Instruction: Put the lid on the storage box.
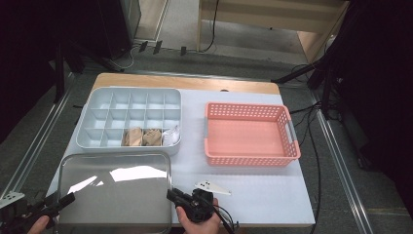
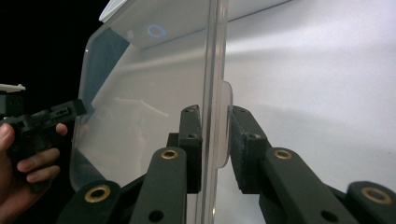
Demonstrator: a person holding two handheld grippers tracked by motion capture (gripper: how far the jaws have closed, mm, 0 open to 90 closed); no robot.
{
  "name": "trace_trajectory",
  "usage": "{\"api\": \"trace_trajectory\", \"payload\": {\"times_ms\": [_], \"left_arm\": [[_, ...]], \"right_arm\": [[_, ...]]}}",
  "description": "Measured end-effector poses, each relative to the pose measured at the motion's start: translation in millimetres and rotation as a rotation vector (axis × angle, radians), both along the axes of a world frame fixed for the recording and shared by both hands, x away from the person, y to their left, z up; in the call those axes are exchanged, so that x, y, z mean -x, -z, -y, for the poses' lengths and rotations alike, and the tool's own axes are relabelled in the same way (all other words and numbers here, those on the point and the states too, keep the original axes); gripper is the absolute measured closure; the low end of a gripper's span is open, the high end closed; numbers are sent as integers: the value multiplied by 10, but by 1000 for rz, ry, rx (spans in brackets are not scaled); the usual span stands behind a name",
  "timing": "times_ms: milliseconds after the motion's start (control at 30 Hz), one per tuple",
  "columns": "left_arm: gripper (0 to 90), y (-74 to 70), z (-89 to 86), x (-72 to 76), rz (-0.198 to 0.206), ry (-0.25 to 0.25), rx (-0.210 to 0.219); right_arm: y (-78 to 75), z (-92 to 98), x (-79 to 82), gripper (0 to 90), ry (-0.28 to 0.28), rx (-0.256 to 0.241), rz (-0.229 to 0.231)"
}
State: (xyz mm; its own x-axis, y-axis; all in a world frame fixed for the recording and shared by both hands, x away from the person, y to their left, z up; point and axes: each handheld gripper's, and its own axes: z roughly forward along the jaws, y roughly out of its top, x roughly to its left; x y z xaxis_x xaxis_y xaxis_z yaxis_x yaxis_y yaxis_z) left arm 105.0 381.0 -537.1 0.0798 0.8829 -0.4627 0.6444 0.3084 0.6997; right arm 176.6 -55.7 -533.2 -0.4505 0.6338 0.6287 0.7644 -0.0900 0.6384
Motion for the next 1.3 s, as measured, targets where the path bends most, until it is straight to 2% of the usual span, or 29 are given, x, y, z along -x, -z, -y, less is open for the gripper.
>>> {"api": "trace_trajectory", "payload": {"times_ms": [133, 267, 300, 533, 633, 700, 967, 1033, 1200, 1300], "left_arm": [[441, 1, -91, 22, 5, -16, 25], [550, 10, -134, 33, -1, 16, 75], [573, 11, -131, 36, -3, 25, 74], [618, -17, -152, 81, 2, 4, 106], [621, -53, -116, 101, 8, -4, 80], [624, -76, -95, 112, 20, -15, 81], [645, -229, -30, 94, 53, -7, 72], [647, -269, -14, 66, 52, -2, 67], [647, -345, -4, -38, 68, 2, 74], [647, -414, 13, -148, 78, 10, 63]], "right_arm": [[2, -4, 8, 765, 2, 1, 8], [9, -9, 10, 762, 6, 6, 14], [9, -10, 11, 761, 6, 7, 13], [-10, -27, 43, 760, 22, 20, 34], [-35, -39, 67, 761, 40, 26, 45], [-51, -43, 80, 761, 58, 25, 46], [-135, 11, 66, 760, 87, 22, 49], [-171, 31, 50, 761, 95, 13, 42], [-275, 41, -12, 760, 107, 16, 69], [-346, 48, -91, 759, 118, 18, 81]]}}
